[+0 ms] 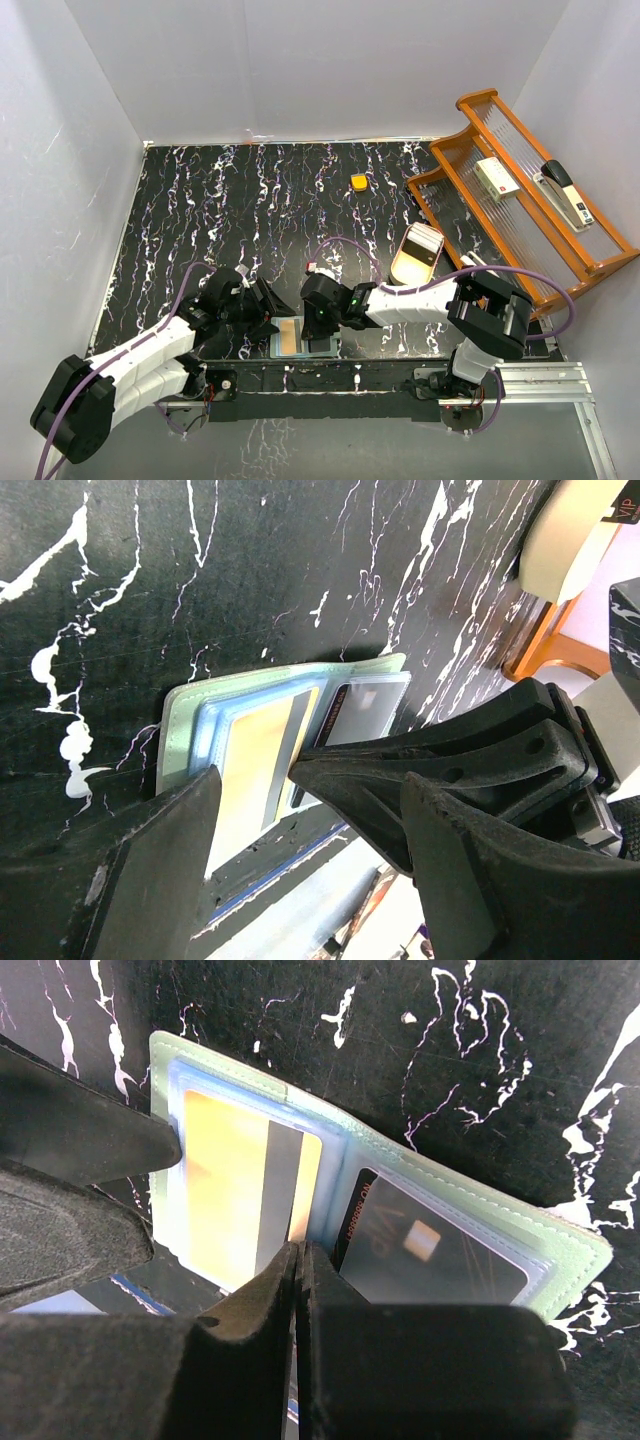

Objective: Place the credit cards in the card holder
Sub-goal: Turn over the card slot in the card holder.

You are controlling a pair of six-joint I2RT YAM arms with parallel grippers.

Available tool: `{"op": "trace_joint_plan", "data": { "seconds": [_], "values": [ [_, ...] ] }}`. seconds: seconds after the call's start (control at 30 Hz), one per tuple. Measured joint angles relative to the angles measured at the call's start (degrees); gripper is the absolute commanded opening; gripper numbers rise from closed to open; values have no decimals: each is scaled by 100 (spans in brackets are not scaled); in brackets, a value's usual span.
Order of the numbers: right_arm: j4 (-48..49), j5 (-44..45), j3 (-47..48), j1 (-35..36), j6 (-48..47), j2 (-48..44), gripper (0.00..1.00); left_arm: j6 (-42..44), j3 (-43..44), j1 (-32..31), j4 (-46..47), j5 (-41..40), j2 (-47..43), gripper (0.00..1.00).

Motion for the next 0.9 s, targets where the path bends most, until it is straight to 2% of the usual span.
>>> {"op": "trace_joint_plan", "data": {
  "seconds": [0.47,0.9],
  "values": [
    [70,20,-46,4,50,4,0,-44,0,0,306,188,68,69],
    [-256,365,155,129,61,70,0,247,417,0,-723,-144,-101,71]
  ]
}}
